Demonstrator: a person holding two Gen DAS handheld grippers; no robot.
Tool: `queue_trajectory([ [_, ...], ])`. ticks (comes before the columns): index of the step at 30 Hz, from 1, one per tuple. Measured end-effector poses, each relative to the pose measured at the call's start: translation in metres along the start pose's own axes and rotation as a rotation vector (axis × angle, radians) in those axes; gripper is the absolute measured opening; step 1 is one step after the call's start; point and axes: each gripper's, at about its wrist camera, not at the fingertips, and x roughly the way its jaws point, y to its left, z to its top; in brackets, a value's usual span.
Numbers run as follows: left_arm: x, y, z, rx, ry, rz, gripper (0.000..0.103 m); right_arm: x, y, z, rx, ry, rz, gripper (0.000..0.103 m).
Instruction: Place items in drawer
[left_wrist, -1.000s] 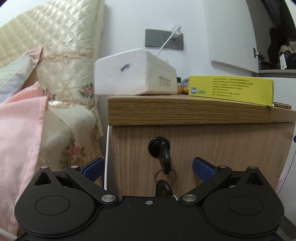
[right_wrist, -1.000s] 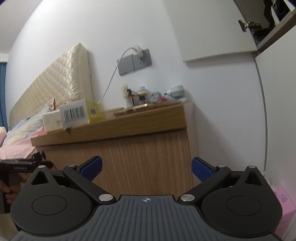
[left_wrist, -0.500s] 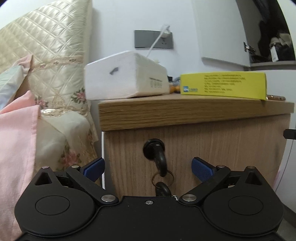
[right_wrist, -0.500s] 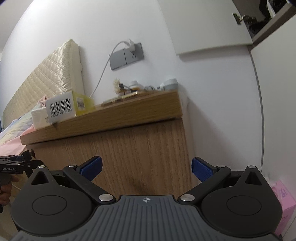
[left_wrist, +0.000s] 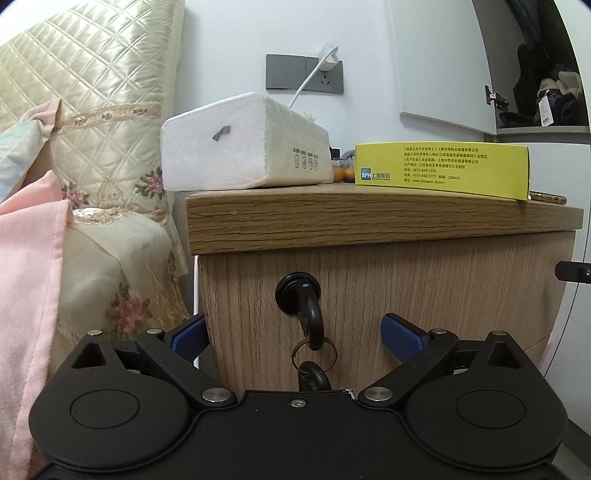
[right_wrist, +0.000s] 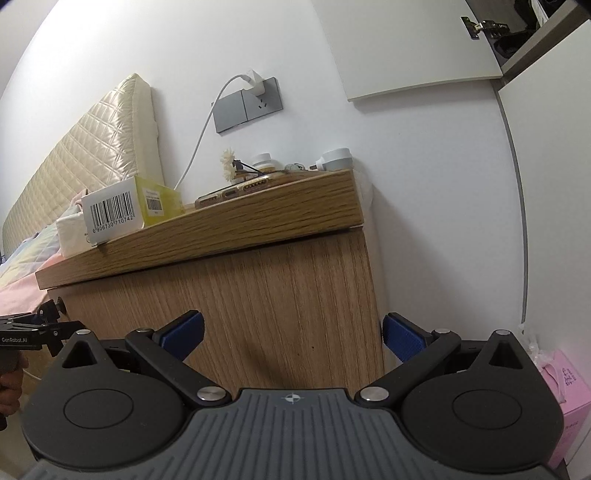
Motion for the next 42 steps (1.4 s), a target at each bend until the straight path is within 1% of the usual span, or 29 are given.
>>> queue_trajectory([
  [11, 0.001, 0.001, 0.000, -0.005, 0.001, -0.006, 0.099, 0.007, 0.001, 0.002, -0.018, 0.009, -0.004, 0.103],
  [33, 0.003, -0.001, 0.001, 0.000, 0.002, -0.008, 0.101, 0.014, 0.000, 0.002, -0.036, -0.008, 0.011, 0.103],
  [37, 0.003, -0.001, 0.001, -0.001, 0.002, -0.009, 0.101, 0.013, -0.002, 0.002, -0.037, -0.007, 0.034, 0.103],
  [42, 0.003, -0.001, 0.001, -0.001, 0.004, -0.009, 0.100, 0.012, -0.005, 0.006, -0.107, 0.032, 0.079, 0.103],
])
